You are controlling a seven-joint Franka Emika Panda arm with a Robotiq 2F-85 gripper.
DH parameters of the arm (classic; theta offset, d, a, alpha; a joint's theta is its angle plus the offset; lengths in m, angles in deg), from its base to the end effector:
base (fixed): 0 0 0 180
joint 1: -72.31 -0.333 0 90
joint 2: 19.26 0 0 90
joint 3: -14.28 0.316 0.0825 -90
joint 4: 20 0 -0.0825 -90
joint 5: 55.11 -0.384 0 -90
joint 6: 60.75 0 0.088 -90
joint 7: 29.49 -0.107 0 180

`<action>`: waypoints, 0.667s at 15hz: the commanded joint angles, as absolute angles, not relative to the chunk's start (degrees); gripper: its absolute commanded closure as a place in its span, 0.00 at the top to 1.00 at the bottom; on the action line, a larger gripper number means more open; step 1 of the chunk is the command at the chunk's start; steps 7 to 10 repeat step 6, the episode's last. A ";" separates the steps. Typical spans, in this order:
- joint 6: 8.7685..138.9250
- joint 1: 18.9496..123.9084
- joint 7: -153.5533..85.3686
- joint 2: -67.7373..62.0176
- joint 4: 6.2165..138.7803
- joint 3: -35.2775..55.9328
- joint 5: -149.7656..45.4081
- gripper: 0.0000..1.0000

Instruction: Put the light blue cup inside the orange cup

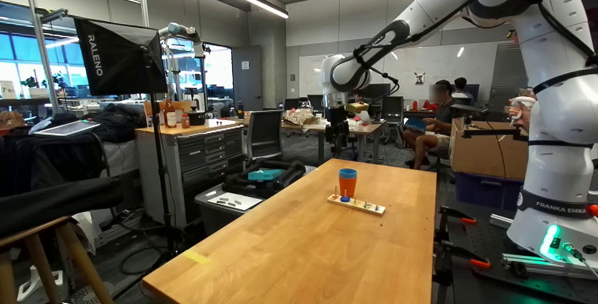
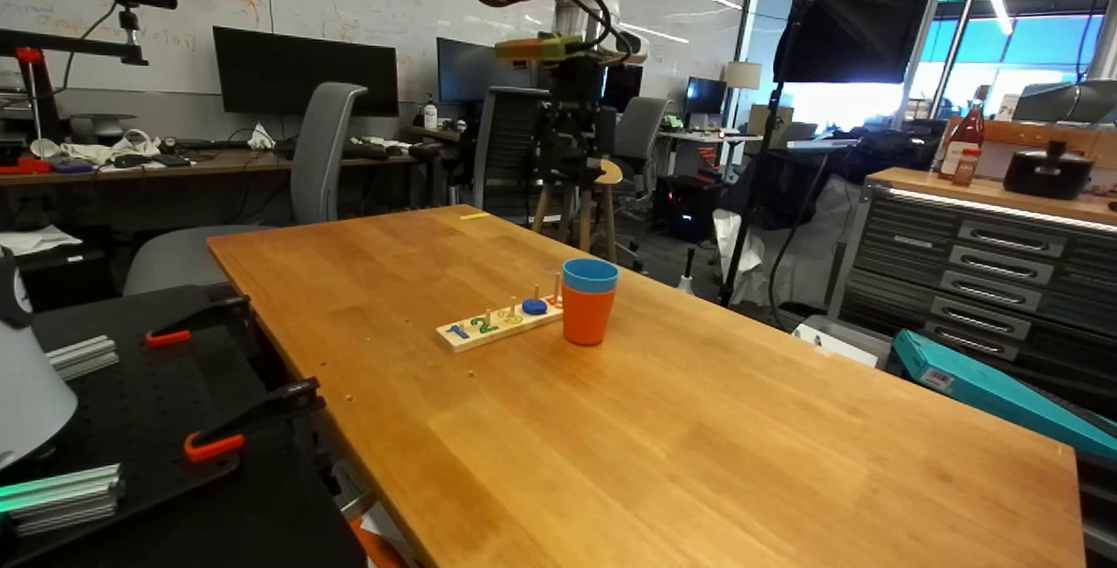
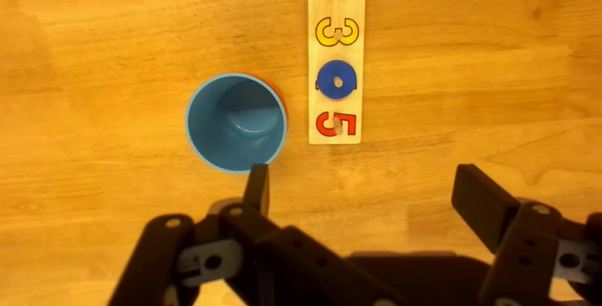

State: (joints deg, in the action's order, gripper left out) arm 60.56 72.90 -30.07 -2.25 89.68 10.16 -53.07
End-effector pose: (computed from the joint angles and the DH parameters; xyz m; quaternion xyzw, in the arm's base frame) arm 0.6041 -0.0495 0.3335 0.9980 -0.0351 -0.0475 0.0236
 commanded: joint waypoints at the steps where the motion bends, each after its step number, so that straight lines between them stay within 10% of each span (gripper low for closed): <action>1: 57.86 73.86 -28.38 -4.21 88.53 11.09 -53.96 1.00; 10: 59.74 73.47 -30.16 -3.42 89.18 10.77 -51.86 1.00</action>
